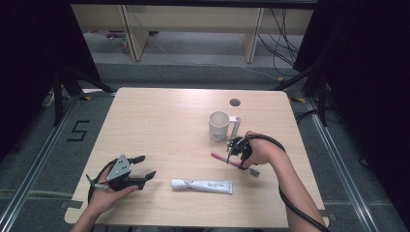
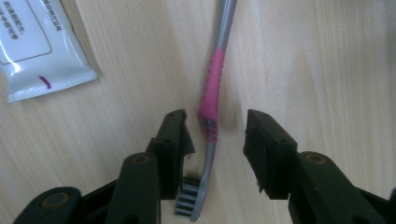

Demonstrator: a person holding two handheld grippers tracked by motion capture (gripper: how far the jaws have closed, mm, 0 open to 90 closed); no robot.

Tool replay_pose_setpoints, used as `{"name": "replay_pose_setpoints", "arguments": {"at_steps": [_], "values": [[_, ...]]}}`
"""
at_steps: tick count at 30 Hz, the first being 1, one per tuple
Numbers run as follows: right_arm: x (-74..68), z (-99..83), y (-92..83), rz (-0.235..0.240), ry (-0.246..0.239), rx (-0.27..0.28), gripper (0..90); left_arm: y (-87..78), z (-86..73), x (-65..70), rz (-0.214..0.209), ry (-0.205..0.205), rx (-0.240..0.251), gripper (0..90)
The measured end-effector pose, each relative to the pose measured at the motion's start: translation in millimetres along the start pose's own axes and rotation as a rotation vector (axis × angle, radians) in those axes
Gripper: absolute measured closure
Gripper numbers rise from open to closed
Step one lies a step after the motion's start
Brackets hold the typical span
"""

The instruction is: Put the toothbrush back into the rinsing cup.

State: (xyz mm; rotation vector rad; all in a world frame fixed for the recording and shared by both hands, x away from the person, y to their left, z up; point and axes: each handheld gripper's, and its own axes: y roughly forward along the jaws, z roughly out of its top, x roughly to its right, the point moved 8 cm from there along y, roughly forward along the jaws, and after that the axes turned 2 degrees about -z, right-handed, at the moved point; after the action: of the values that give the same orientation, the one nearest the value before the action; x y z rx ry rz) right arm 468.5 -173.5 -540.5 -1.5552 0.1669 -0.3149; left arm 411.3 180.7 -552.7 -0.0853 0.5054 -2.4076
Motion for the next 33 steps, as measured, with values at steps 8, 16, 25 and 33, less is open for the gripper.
{"name": "replay_pose_setpoints", "arguments": {"at_steps": [8, 16, 25, 33], "values": [[-0.4, 3.9, 5.0, 0.023, -0.007, 0.0, 64.2, 0.9, 0.0, 0.5, -0.003, 0.003, -0.002, 27.8], [0.3, 7.8, 9.3, 0.015, -0.021, -0.007, 69.4, 0.7, 0.2, 0.4, -0.003, 0.004, 0.002, 27.7], [-2.6, 8.6, 12.9, 0.023, -0.001, -0.036, 72.9, 0.7, 0.0, 0.6, -0.007, 0.004, -0.001, 27.7], [-3.1, 10.0, 12.8, 0.021, -0.073, -0.065, 79.8, 0.8, -0.3, 1.3, -0.011, 0.013, -0.007, 27.8]]}}
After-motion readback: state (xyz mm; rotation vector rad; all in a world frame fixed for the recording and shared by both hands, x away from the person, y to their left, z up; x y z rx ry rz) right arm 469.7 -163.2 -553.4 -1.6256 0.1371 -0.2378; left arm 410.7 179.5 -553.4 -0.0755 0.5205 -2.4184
